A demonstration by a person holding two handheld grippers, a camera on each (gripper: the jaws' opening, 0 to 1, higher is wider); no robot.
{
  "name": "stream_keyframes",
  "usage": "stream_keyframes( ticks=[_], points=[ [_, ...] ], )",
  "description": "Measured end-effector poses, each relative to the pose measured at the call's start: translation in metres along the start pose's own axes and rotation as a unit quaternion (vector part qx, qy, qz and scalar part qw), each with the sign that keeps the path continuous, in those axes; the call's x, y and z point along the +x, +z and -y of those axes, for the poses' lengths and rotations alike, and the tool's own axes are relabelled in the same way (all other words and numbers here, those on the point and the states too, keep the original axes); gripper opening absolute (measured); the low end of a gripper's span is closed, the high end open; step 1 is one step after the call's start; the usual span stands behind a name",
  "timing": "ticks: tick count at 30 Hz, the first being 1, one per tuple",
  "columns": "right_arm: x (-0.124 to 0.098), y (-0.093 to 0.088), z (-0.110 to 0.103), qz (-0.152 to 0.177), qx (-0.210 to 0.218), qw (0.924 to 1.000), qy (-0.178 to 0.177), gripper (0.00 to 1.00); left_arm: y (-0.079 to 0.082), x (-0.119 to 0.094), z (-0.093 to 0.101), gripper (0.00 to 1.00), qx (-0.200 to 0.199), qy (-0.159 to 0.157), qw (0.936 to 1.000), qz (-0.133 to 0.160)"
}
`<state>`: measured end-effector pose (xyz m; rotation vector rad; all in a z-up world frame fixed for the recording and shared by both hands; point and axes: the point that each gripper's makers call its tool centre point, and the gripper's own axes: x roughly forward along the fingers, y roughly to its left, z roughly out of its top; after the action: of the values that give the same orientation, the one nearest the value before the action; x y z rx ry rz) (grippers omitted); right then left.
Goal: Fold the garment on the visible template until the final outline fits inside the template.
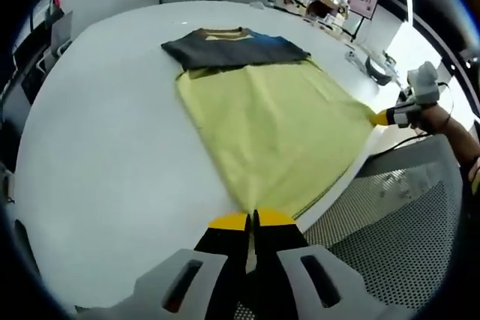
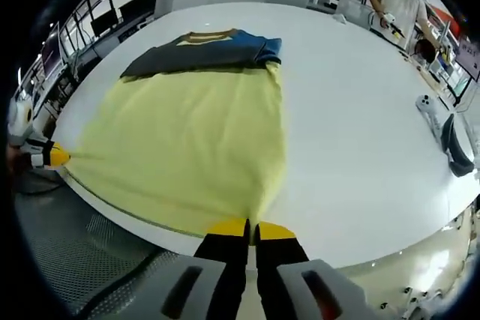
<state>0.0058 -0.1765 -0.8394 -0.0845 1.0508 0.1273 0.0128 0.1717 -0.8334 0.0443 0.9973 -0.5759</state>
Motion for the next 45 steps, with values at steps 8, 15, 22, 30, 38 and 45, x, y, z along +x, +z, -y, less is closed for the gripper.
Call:
stream_keyframes(
  ticks=[8,15,22,30,38,45],
  points=[
    [-0.007,0.009,0.001,0.016,-0.001,0.9999,-0.005,0.0,0.008,-0.004,-0.002,0.03,-0.01,0.003,0.9998,0.014],
    [-0.012,0.022,0.001,0.035,-0.005,0.9993,-0.011,0.0,0.022,-0.01,-0.005,0.03,0.001,0.012,0.999,0.042],
    [-0.017,0.045,0.001,0.066,-0.019,0.9975,-0.014,0.0,0.037,-0.014,-0.011,0.03,0.022,0.022,0.9977,0.061],
    [-0.018,0.072,0.002,0.092,-0.034,0.995,-0.02,0.0,0.064,-0.02,-0.022,0.03,0.017,0.031,0.9949,0.095],
    [-0.018,0.092,0.002,0.118,-0.039,0.9919,-0.026,0.0,0.084,-0.023,-0.03,0.04,0.032,0.044,0.991,0.123],
    [-0.014,0.111,0.002,0.138,-0.049,0.9888,-0.029,0.0,0.109,-0.024,-0.04,0.04,0.047,0.064,0.985,0.153]
  ],
)
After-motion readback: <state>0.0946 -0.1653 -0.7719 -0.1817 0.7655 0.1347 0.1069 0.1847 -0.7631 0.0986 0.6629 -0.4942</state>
